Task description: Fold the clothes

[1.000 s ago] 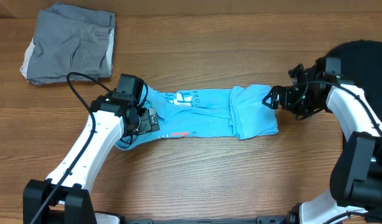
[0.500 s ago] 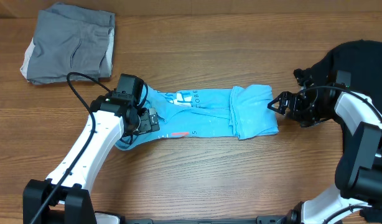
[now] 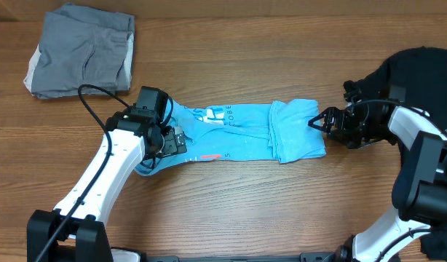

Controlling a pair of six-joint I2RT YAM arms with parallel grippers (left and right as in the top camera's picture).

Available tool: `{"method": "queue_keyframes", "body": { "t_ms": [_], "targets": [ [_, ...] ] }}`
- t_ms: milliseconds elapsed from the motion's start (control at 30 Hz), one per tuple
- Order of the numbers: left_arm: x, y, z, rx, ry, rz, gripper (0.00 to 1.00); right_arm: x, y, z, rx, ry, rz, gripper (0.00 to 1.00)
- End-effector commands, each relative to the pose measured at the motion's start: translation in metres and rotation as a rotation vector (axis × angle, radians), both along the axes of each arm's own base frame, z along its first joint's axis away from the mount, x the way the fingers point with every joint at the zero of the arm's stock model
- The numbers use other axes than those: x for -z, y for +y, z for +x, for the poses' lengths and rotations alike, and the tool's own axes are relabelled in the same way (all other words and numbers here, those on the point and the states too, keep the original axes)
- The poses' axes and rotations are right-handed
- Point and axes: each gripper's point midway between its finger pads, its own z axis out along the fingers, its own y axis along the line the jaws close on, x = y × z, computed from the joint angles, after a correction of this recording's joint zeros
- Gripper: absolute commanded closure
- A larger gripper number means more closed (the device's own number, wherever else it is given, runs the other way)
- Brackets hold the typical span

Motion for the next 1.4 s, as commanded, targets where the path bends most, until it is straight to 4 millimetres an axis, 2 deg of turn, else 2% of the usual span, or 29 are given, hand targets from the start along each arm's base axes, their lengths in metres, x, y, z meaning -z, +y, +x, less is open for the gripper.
{"method": "queue_keyframes", "body": {
  "t_ms": [0,133,233,300,400,500,600,733,867,1067,1233,1367],
  "targets": [
    [-0.004,-0.004,0.0,0.019,-0.016,-0.021,0.0,0.028,0.011,-0.013,-0.041,0.079,-0.006,0.07],
    [-0.004,-0.005,0.0,0.021,-0.015,-0.027,0.0,0.03,0.026,-0.015,-0.091,0.077,-0.01,0.13],
    [-0.004,-0.005,0.0,0.021,-0.015,-0.027,0.0,0.031,0.035,-0.015,-0.123,0.073,-0.025,0.26],
    [-0.004,-0.005,0.0,0.021,-0.014,-0.027,0.0,0.032,0.04,-0.014,-0.138,0.067,-0.03,0.4],
    [-0.004,-0.005,0.0,0.021,-0.014,-0.026,0.0,0.034,0.04,-0.014,-0.146,0.067,-0.05,0.53],
    [-0.004,-0.005,0.0,0.022,-0.014,-0.026,0.0,0.038,0.035,-0.015,-0.138,0.079,-0.086,0.8],
    [-0.004,-0.005,0.0,0.022,-0.014,-0.026,0.0,0.041,0.03,-0.015,-0.125,0.092,-0.112,0.96],
    [-0.004,-0.005,0.0,0.023,-0.014,-0.026,0.0,0.044,0.011,-0.012,-0.034,0.151,-0.172,0.96],
    [-0.004,-0.005,0.0,0.025,-0.014,-0.025,0.0,0.034,-0.002,-0.009,0.006,0.157,-0.203,0.96],
    [-0.004,-0.005,0.0,0.024,-0.015,-0.025,0.0,0.014,-0.043,-0.011,0.165,0.191,-0.457,0.96],
    [-0.005,-0.006,0.003,0.024,-0.03,-0.029,0.0,-0.012,-0.051,-0.013,0.235,0.169,-0.604,0.96],
    [-0.005,-0.006,0.003,0.024,-0.028,-0.029,0.0,-0.026,-0.048,-0.013,0.271,0.149,-0.686,0.96]
  ]
}}
